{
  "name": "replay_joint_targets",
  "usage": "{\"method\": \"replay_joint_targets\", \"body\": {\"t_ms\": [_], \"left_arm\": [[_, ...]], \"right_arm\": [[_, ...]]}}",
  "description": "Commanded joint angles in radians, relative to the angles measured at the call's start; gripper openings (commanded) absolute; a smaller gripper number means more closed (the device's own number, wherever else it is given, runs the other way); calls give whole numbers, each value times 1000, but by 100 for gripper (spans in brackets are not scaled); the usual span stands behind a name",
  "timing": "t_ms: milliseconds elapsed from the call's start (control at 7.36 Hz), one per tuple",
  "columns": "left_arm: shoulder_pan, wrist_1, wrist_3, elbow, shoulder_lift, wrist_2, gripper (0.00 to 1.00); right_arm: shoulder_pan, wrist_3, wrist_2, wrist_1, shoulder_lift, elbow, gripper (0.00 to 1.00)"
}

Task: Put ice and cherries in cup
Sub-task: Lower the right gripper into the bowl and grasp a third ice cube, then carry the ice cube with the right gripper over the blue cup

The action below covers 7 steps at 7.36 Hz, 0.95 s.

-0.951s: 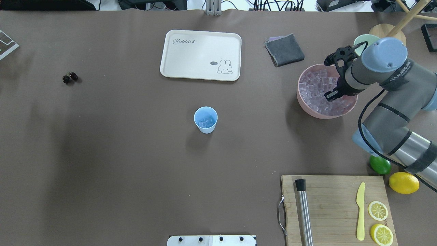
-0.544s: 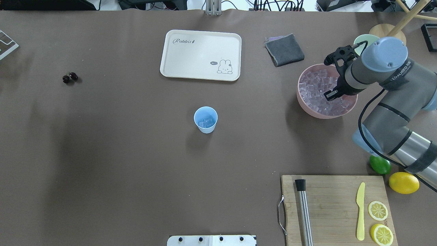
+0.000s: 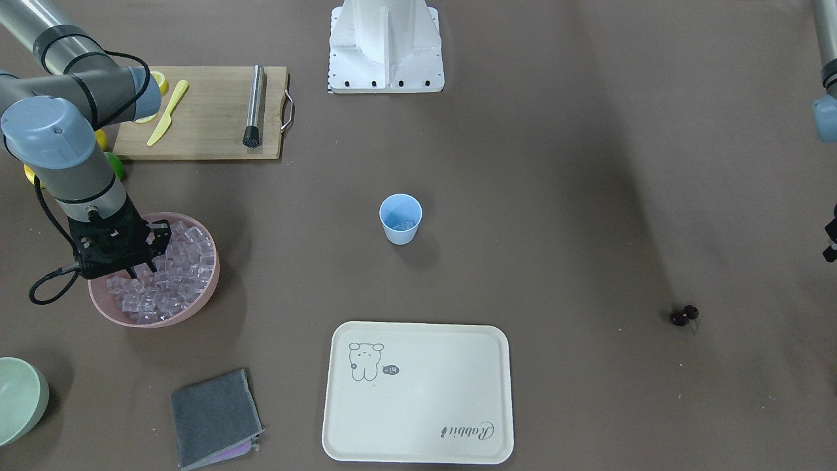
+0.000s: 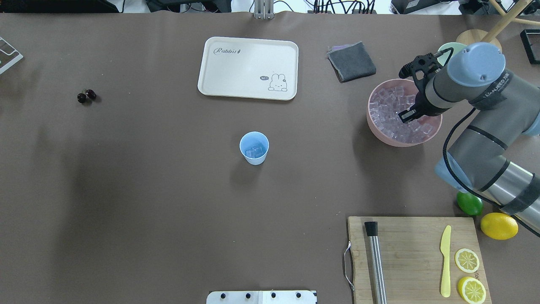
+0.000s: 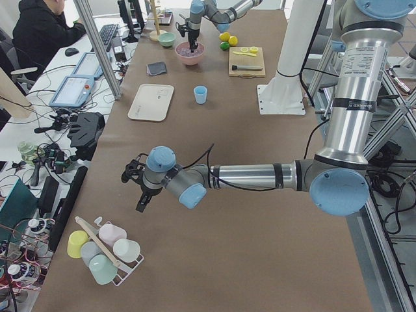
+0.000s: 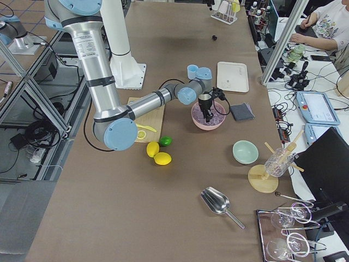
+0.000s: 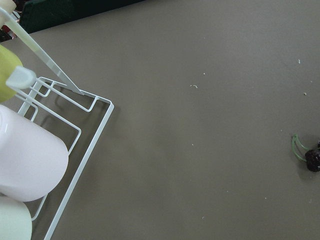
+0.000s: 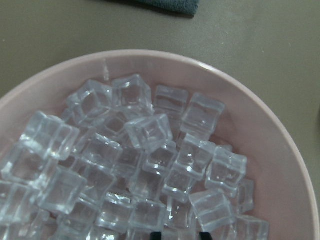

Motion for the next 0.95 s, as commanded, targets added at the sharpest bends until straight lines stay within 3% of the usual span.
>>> {"method": "replay_joint_targets", "body": {"t_ms": [0, 272, 815], "left_arm": [[0, 0, 0, 3, 0, 0, 98], [0, 0, 0, 1, 2, 0, 98], [0, 0, 0, -2, 6, 0, 98]], "right_arm": [[5, 0, 7, -81, 37, 40, 0], [12, 2, 15, -257, 114, 121, 0], [-58, 240, 53, -391, 411, 79, 0]]}}
